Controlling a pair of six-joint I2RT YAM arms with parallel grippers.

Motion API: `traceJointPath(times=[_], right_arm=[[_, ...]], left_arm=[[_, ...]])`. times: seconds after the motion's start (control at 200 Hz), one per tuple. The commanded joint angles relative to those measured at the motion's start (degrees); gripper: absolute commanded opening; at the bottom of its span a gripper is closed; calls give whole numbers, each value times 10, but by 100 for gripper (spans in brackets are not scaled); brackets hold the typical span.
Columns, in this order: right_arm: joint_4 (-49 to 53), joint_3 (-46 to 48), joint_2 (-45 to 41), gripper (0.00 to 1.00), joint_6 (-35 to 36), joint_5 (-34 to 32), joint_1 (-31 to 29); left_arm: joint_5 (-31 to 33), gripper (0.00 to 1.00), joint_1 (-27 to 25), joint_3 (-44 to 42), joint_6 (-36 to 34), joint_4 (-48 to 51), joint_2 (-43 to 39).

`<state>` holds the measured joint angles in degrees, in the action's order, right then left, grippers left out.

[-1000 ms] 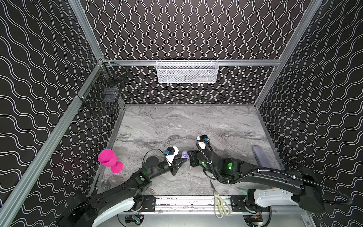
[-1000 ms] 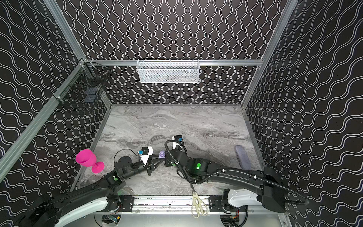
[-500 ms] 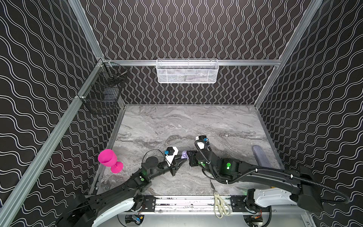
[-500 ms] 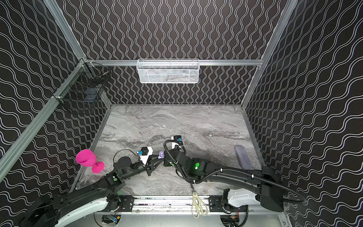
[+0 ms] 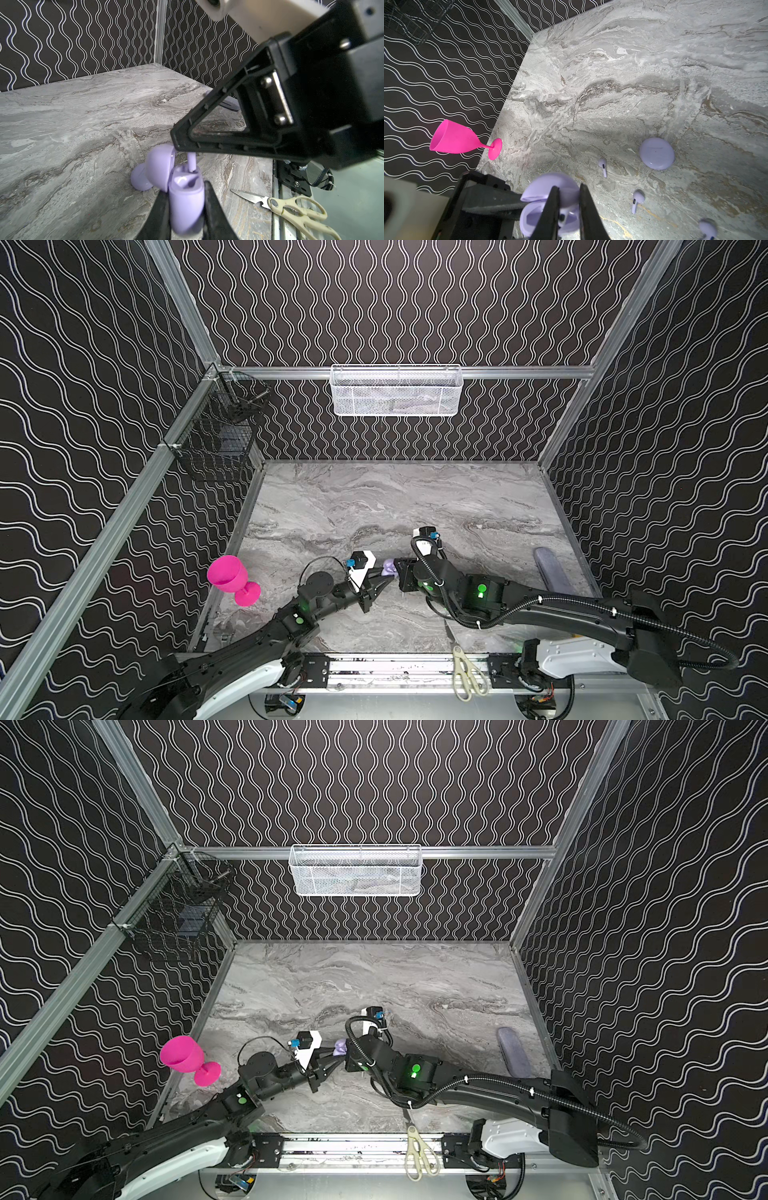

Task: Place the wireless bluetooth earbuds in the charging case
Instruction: 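Lower the earbud into the open case slot with the right gripper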

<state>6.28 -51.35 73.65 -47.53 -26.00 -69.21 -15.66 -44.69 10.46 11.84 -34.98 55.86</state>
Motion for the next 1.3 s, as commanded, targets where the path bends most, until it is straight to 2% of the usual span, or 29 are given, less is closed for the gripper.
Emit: traceJointPath(times=[0.0,0.876,1.081,1.296], right_arm=[[-7,0,2,13,-7,13,0],[-5,-3,12,14,-14,32,-9],[-1,-7,12,21,-14,33,-11],[4,-6,10,23,-15,27,-10]], left_arm=[[3,15,3,1,2,-22,-1],[12,15,10,-6,9,-21,-17],[8,15,10,-7,10,-24,-17],[10,15,11,-8,10,-21,-21]])
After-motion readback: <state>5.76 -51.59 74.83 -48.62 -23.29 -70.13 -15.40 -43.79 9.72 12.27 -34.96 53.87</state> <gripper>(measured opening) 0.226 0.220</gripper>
